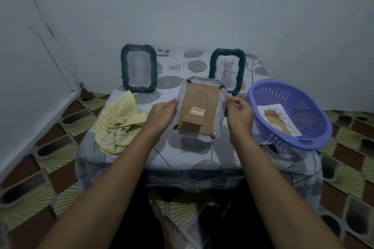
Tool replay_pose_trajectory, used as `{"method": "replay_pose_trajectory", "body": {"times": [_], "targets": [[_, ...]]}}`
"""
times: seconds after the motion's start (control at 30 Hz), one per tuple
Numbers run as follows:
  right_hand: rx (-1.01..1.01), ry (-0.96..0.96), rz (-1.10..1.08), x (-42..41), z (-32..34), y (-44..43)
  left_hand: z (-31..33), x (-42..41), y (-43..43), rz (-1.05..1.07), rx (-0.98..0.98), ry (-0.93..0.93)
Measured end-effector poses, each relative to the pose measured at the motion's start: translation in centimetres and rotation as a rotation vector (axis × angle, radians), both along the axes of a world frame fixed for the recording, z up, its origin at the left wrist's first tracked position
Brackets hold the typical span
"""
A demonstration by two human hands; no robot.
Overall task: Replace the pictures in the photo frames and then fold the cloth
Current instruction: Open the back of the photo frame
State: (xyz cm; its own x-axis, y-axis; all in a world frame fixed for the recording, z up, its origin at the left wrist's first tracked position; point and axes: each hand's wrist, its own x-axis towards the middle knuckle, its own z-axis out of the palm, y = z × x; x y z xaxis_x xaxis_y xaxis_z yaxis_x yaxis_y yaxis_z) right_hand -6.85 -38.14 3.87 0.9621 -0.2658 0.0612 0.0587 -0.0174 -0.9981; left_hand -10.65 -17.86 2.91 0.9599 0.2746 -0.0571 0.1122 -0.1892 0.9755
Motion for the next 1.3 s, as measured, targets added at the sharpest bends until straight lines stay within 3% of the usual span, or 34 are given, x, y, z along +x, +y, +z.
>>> {"method": "replay_pose_trajectory", "body": {"times": [0.2, 0.4, 0.63, 0.9, 1.3], "targets": [[-0.012, 0.087, 0.271, -0.4, -0.2, 0.0, 0.4, 0.3, -1.2, -0.018, -0.030, -0.081], [-0.066, 0.069, 0.311, 0.1, -0.2, -0.7, 0.3, 0.8, -2.3, -0.045, -0.025, -0.072], [-0.261, 0.103, 0.250, 1.0, -2.3, -1.1, -2.4, 1.0, -3.2, 0.035, 0.161, -0.001], [-0.610, 0.175, 0.265, 0.6, -5.5, -1.2, -5.0, 0.9, -3.5, 0.014, 0.533, 0.043], [-1.058, 0.062, 0.325, 1.0, -6.9, -2.2, -5.9, 1.5, -3.3, 0.003, 0.583, 0.076]]}}
